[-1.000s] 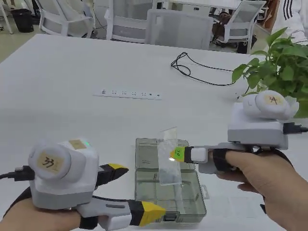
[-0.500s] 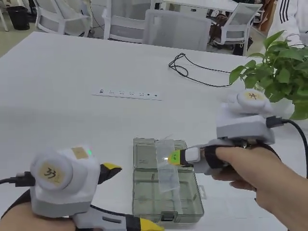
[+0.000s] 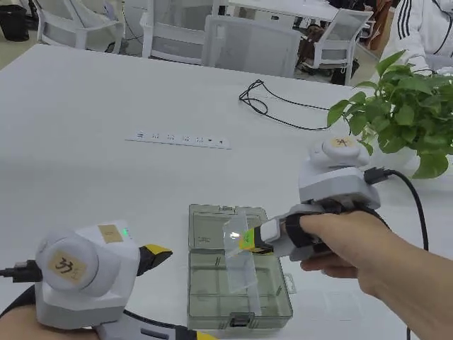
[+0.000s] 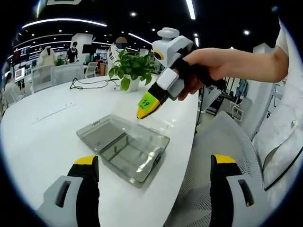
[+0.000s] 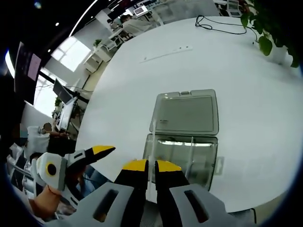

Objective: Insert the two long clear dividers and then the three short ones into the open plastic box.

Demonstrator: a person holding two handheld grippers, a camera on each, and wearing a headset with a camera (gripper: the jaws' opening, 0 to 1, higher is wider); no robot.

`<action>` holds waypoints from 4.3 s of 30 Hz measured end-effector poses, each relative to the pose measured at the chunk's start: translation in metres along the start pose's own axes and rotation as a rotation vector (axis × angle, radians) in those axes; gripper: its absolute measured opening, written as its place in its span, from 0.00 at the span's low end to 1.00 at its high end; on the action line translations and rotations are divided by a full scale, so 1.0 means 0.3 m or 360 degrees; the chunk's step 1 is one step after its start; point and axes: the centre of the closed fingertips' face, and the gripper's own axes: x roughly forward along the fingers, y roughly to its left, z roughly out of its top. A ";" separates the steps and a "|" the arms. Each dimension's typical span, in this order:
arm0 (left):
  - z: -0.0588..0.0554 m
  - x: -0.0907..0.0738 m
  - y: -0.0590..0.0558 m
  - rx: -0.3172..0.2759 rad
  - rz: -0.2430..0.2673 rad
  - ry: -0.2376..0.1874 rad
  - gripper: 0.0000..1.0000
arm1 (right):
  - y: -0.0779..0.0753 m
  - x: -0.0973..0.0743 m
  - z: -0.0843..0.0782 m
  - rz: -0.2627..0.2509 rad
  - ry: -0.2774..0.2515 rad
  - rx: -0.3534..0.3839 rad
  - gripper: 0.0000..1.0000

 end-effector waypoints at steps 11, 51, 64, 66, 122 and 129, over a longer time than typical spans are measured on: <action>-0.010 -0.001 0.008 0.0010 -0.0017 -0.0016 1.00 | -0.041 0.055 -0.033 -0.0107 0.0098 0.0055 0.07; -0.046 -0.020 0.006 -0.0010 -0.0071 -0.0095 1.00 | -0.097 0.161 -0.087 -0.0248 0.0224 0.0097 0.07; -0.059 -0.028 0.003 -0.0019 -0.0072 -0.0094 1.00 | -0.096 0.183 -0.095 -0.0285 0.0252 -0.0003 0.07; -0.059 -0.029 0.002 -0.0024 -0.0075 -0.0096 1.00 | -0.093 0.187 -0.095 -0.0286 0.0254 -0.0011 0.07; -0.049 -0.027 0.019 -0.0010 -0.0066 -0.0077 1.00 | -0.083 0.185 -0.066 -0.0055 0.0103 -0.0112 0.19; -0.032 -0.036 0.029 0.0000 -0.0057 -0.0074 1.00 | -0.075 0.101 -0.010 0.0053 -0.0019 -0.0195 0.27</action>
